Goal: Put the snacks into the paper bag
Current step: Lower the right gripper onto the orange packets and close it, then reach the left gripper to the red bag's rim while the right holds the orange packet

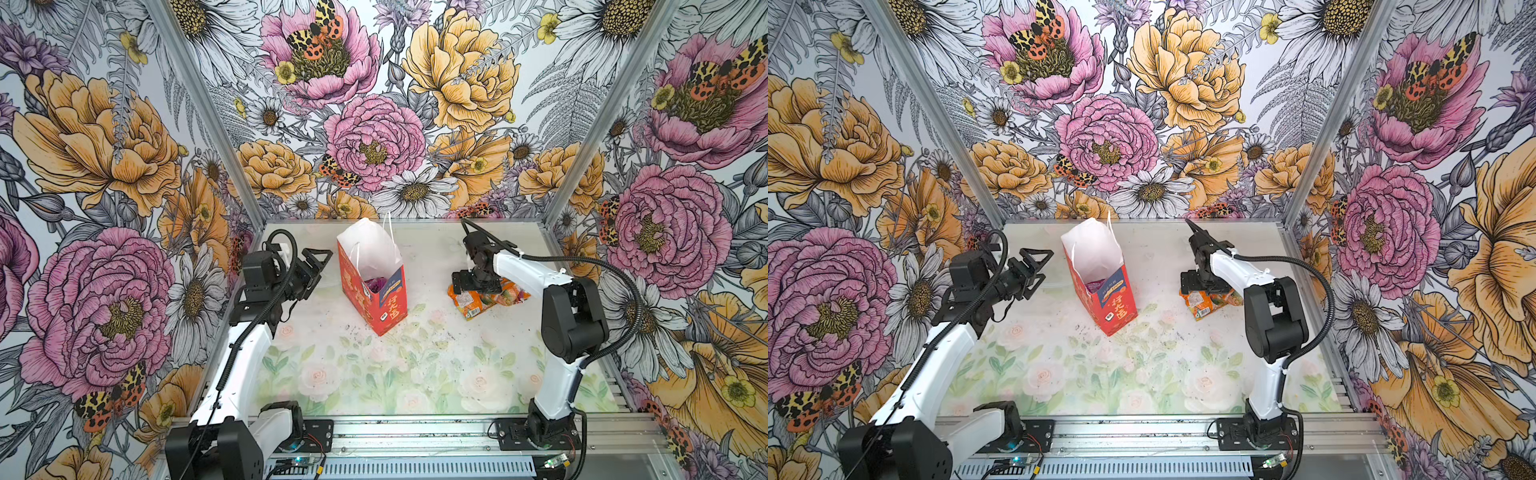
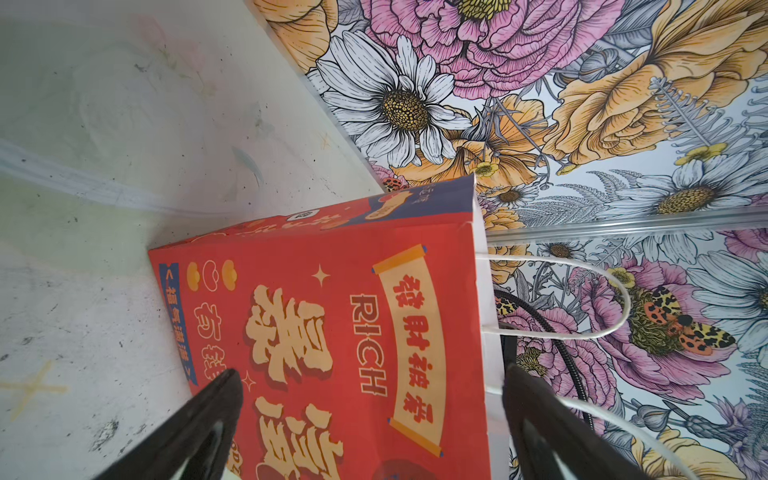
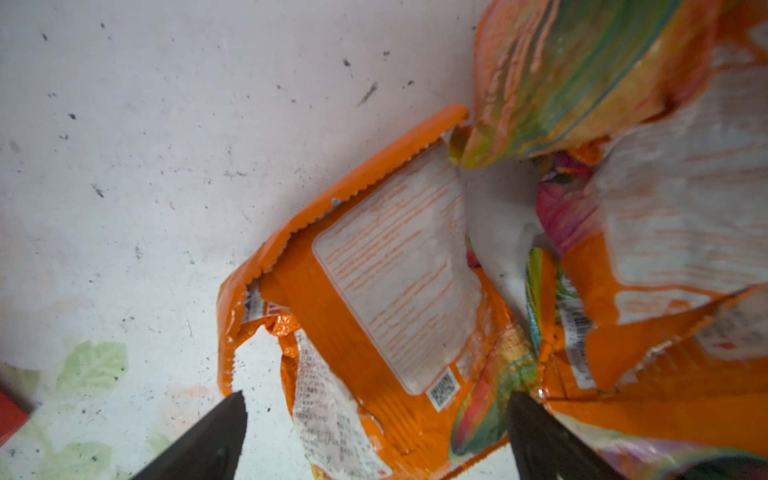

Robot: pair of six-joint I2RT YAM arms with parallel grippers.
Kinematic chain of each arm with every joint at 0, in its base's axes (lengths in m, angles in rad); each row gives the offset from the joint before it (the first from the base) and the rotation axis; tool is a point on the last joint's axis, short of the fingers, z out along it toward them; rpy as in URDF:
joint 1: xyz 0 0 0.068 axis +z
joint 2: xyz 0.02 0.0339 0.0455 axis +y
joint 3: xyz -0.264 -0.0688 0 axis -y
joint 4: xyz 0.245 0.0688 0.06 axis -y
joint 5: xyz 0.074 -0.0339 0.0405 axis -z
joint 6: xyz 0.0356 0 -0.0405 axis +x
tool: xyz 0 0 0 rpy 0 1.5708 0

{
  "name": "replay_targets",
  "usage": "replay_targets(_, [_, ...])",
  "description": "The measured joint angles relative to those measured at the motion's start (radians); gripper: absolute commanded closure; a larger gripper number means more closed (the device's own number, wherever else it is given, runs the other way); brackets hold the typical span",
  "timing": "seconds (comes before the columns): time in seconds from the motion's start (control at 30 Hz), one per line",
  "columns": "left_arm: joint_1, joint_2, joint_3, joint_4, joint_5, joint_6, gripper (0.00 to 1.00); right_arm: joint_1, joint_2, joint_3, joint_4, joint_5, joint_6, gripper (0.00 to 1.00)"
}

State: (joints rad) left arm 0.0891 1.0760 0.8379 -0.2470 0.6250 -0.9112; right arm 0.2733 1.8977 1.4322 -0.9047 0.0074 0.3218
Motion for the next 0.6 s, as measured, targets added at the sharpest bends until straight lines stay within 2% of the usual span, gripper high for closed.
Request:
replay_targets(0.3, [-0.014, -0.003, 0.0, 0.0, -0.008, -0.008, 0.01, 0.0, 0.013, 0.005, 0.002, -0.001, -0.01, 0.03])
replay_targets(0.6, [-0.121, -0.016, 0.062, -0.029, -0.071, -0.028, 0.01, 0.0, 0.046, 0.005, 0.004, -0.003, -0.021, 0.04])
